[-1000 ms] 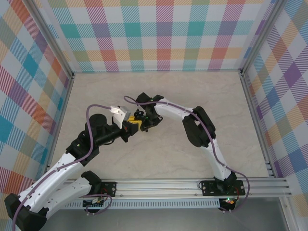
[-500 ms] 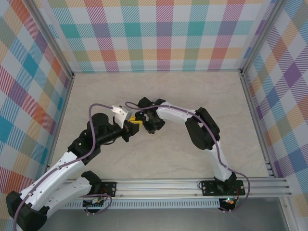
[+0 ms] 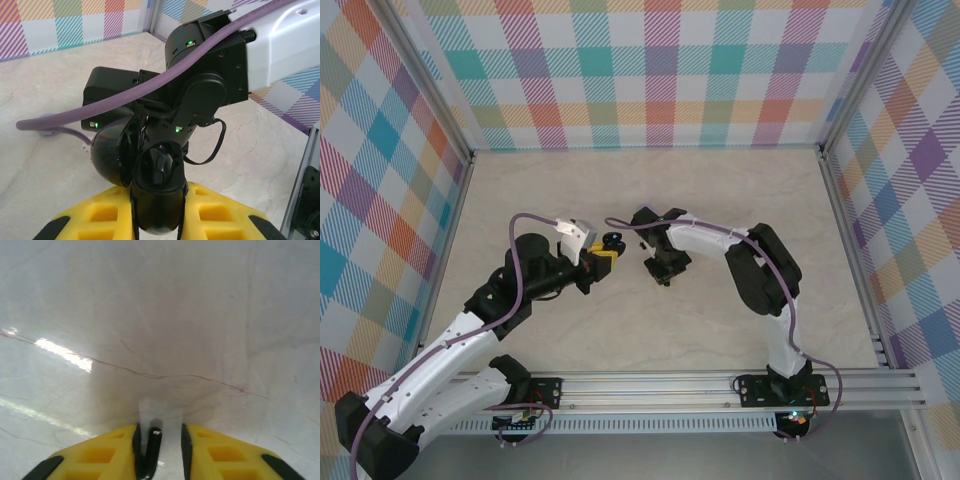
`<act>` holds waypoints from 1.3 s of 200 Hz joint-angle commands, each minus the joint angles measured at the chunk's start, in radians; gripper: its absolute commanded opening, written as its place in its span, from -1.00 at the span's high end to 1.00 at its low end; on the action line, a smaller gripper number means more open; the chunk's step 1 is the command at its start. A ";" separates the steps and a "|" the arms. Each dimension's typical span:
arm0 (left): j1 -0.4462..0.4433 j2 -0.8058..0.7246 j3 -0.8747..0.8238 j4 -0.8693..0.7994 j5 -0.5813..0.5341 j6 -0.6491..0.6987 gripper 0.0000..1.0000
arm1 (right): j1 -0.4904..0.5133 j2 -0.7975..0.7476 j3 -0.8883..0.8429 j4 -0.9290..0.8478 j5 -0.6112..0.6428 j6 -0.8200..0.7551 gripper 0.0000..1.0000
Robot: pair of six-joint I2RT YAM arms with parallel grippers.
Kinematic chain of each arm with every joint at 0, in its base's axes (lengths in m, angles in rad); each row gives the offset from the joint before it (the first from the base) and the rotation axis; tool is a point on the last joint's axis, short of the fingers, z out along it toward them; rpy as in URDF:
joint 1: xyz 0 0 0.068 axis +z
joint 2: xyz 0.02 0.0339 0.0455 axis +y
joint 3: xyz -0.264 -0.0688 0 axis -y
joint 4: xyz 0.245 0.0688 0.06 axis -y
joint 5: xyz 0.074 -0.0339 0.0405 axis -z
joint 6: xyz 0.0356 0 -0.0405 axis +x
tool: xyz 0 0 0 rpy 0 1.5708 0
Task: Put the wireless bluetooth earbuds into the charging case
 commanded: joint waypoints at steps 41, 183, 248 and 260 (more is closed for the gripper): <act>-0.010 0.001 0.033 0.013 0.019 -0.010 0.63 | -0.005 -0.161 -0.027 -0.002 -0.115 0.038 0.10; -0.011 0.009 0.038 0.006 0.020 -0.015 0.63 | -0.018 -0.088 -0.096 -0.027 -0.075 0.112 0.71; -0.010 0.012 0.033 0.010 0.018 -0.013 0.63 | -0.018 -0.045 -0.093 0.019 -0.148 0.140 0.68; -0.010 0.011 0.032 0.010 0.018 -0.013 0.63 | -0.018 -0.037 -0.087 0.034 -0.168 0.154 0.68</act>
